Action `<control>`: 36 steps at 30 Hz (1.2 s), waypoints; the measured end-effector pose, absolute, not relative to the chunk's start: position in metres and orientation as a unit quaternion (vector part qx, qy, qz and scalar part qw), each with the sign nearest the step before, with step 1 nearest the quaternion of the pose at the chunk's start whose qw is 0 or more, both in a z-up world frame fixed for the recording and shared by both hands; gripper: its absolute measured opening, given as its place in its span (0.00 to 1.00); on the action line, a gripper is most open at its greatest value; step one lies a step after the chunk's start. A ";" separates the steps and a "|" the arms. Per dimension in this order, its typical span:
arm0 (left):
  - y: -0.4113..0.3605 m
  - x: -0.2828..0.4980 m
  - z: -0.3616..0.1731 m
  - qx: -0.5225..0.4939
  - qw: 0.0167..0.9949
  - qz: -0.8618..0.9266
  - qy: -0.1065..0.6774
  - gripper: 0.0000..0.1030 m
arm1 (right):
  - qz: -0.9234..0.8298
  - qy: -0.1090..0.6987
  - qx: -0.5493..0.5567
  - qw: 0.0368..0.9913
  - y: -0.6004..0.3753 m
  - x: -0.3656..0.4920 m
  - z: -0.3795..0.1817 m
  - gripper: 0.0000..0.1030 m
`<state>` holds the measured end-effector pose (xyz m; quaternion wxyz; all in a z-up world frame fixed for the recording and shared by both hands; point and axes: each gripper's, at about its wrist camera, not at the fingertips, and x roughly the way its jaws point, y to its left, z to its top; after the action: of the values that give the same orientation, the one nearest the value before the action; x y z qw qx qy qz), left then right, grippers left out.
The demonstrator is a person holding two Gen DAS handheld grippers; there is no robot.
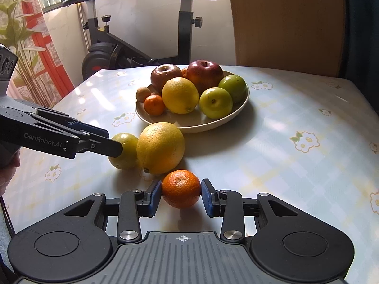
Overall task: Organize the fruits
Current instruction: 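Move the right tool toward a tangerine on the table, then grasp the tangerine with the right tool while the left tool grasps a green fruit, then carry the tangerine and green fruit onto the cream plate and open both tools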
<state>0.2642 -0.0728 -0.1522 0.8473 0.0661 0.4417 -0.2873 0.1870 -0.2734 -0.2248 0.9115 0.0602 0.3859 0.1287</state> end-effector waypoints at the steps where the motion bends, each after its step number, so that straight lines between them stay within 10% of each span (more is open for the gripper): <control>1: -0.074 0.265 -0.154 0.068 0.845 -0.290 0.443 0.46 | 0.127 0.385 0.061 0.912 -0.275 0.187 -0.225 0.33; 36: -0.063 0.281 -0.139 0.064 0.856 -0.299 0.418 0.47 | 0.123 0.347 0.041 0.929 -0.290 0.222 -0.205 0.33</control>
<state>0.2811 -0.0634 -0.1387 0.8557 0.0645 0.4177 -0.2986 0.2218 -0.2900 -0.2048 0.9288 0.0412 0.3473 0.1229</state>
